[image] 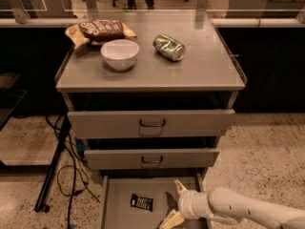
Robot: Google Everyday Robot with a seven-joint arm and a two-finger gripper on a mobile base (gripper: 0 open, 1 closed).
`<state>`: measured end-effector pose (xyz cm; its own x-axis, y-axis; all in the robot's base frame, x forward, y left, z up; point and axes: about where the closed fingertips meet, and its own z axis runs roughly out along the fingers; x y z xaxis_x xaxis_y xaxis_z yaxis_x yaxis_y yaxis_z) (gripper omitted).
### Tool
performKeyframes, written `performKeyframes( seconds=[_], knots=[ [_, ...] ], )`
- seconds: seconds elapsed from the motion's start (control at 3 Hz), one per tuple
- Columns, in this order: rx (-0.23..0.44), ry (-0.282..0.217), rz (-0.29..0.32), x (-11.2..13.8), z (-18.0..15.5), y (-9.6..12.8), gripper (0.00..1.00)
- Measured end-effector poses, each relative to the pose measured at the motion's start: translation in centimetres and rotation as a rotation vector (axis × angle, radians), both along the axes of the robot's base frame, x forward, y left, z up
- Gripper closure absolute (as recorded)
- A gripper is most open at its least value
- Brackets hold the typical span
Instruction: Pick rxbar chocolate from bottom drawer and place on counter
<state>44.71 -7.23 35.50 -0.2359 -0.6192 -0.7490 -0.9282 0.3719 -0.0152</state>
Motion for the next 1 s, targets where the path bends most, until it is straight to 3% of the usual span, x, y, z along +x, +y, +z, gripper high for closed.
performKeyframes(
  seconds=[0.33, 0.67, 1.0],
  knots=[
    [0.0, -0.018, -0.015, -0.8, 0.0, -0.1, 0.0],
    [0.027, -0.076, -0.062, -0.3, 0.4, -0.1, 0.0],
    [0.048, -0.159, -0.087, 1.9, 1.6, 0.6, 0.0]
  ],
)
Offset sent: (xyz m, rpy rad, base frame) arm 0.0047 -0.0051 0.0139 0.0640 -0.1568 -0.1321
